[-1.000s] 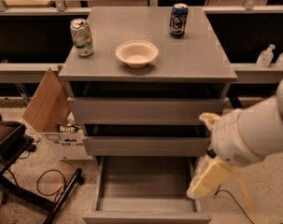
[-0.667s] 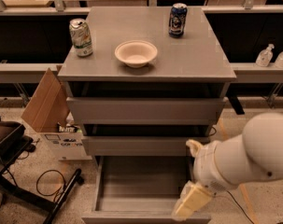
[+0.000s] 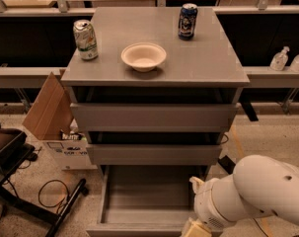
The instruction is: Close bottom drawer
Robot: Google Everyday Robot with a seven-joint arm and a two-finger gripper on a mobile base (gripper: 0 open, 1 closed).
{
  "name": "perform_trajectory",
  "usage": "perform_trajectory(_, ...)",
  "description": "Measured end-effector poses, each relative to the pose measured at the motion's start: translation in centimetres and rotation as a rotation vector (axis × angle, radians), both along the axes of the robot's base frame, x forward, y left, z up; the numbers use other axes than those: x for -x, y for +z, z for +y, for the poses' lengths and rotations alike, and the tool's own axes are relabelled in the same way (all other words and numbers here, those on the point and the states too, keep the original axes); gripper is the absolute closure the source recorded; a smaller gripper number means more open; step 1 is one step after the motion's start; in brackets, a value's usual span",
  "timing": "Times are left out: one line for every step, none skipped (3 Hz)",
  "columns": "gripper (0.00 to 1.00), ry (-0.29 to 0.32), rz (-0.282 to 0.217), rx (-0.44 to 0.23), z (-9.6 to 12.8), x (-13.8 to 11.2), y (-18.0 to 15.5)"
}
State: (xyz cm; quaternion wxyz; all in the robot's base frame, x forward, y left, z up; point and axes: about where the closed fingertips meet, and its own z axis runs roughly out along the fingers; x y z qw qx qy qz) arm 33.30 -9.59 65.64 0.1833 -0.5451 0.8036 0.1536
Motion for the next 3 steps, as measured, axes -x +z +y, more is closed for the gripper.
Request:
perform_trajectory(0.0,0.007,-0.006,-0.004,0.8,0.0,-1.5)
perform_trajectory(0.0,0.023,0.017,-0.032,2.3,-0.3,-6.5)
perform_trajectory(0.0,-0.003,0.081,-0.062,3.2,-1.5,-14.2)
